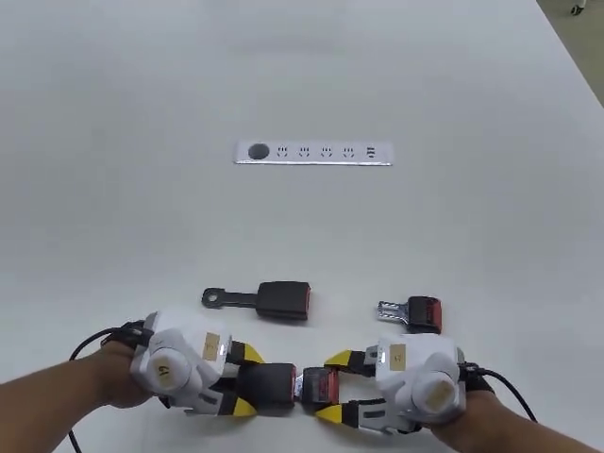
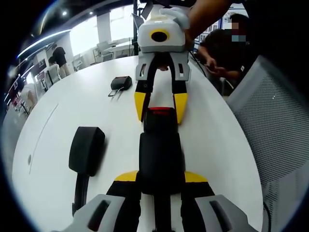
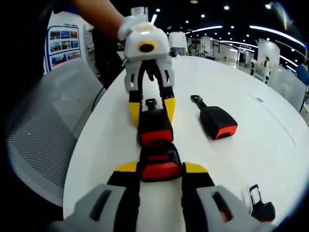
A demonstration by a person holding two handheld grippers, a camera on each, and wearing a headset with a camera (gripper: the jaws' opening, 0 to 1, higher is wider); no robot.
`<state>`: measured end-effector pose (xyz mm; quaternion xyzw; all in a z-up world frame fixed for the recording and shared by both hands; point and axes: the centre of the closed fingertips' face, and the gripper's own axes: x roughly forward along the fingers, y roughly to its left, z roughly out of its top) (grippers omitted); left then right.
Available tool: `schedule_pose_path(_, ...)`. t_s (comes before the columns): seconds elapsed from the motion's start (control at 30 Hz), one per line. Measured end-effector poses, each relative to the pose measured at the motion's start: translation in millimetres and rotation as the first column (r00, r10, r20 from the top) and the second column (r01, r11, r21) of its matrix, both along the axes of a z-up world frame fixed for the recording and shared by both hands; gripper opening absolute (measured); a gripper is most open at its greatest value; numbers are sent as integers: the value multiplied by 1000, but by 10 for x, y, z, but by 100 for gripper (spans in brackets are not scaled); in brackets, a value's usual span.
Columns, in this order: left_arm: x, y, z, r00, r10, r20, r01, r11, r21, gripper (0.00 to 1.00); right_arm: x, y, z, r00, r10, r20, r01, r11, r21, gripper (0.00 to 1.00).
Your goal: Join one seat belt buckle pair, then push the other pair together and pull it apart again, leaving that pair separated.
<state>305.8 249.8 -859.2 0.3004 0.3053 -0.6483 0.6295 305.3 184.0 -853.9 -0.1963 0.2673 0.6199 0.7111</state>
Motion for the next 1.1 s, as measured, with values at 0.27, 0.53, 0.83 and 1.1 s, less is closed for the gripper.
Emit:
schedule_pose_path(0.27,0,5,0,1000,0,-4,0,1000,-1,32,-6,6,-1,1000,-10,-3,10,1000,8,31)
schedule_pose_path(0.53,-8,-4,-2,1000,-12,-7,12,999,32,33,-15,33,-4,1000,8,29,-7,1000,-30,33)
schedule_pose_path(0.83,-4,-9,3,999,38,-32,-36,997,68,34,-12,36,-11,999,6,33,-3,998,-65,35)
schedule_pose_path(1.1,-49,45,93,988,127,-90,-119,990,80,65,7,109,132,999,-49,8,49,999,3,63)
